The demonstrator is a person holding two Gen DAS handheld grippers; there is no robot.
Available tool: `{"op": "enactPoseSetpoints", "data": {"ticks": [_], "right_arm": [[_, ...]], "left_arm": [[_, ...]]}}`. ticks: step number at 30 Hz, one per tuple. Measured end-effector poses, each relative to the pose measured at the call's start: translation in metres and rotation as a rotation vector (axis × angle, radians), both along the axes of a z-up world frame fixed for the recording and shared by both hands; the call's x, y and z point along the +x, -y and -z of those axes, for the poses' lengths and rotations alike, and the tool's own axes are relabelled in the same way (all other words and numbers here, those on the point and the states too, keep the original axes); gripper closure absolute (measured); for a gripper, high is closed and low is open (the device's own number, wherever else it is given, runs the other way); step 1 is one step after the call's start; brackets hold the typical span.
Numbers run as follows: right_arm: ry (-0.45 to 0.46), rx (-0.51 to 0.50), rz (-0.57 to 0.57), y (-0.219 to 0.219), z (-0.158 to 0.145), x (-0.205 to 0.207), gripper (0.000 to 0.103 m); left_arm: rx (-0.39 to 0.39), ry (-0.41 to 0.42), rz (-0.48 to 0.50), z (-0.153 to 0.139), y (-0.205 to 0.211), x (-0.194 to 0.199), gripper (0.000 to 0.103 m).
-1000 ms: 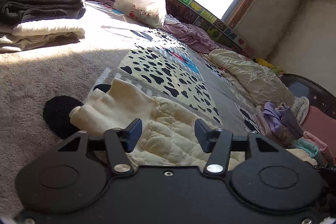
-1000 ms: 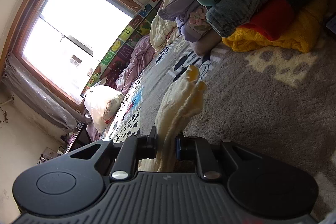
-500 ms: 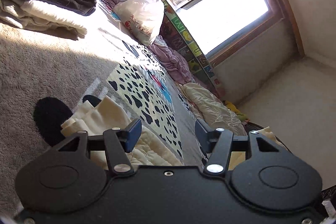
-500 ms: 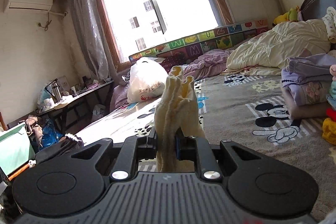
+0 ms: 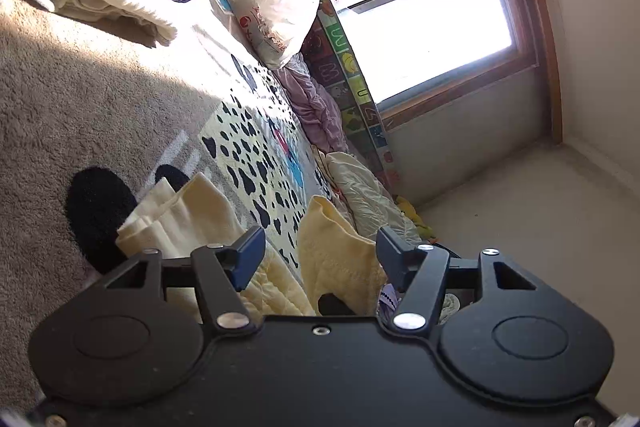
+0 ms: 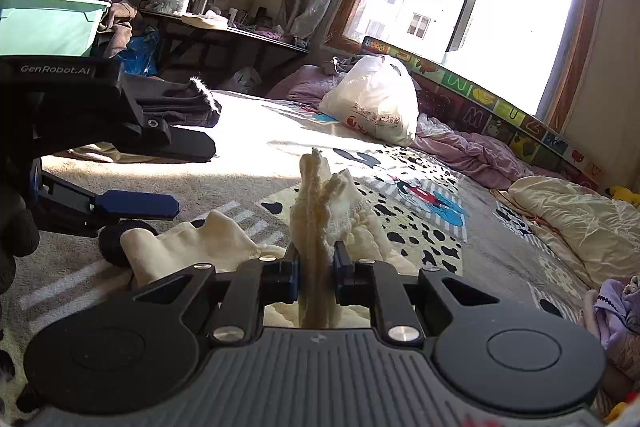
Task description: Fold clothes
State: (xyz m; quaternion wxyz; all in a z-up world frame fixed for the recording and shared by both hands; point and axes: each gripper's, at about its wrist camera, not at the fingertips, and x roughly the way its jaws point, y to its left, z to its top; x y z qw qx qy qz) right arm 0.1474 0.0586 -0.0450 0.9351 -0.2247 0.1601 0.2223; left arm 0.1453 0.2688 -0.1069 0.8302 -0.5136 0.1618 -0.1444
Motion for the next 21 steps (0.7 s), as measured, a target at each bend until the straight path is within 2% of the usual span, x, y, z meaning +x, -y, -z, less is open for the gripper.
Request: {"op": "enactPoseSetpoints", "data": {"ticks": [3, 8, 11, 16, 21], "right_arm": [[0.010, -0.112, -0.040, -0.028, 0.015, -0.002, 0.085], [0.047, -0.229, -0.101, -0.062, 0.030, -0.015, 0.085], [0.063, -0.265, -0.115, -0.075, 0.037, -0.021, 0.085], [0.030, -0.273, -0.121, -0.097, 0.044, -0.017, 0.085], [0.015, -0.314, -0.139, -0.113, 0.060, -0.022, 0.083]], "left_arm": [[-0.024, -0.011, -0.021, 0.004, -0.008, -0.002, 0.042], [-0.032, -0.042, -0.038, 0.008, -0.014, -0.002, 0.042], [-0.030, -0.054, -0.049, 0.010, -0.015, -0.002, 0.042], [-0.014, -0.069, -0.094, 0.010, -0.018, -0.008, 0.042], [0.005, -0.046, -0.107, 0.007, -0.019, -0.012, 0.042]]}}
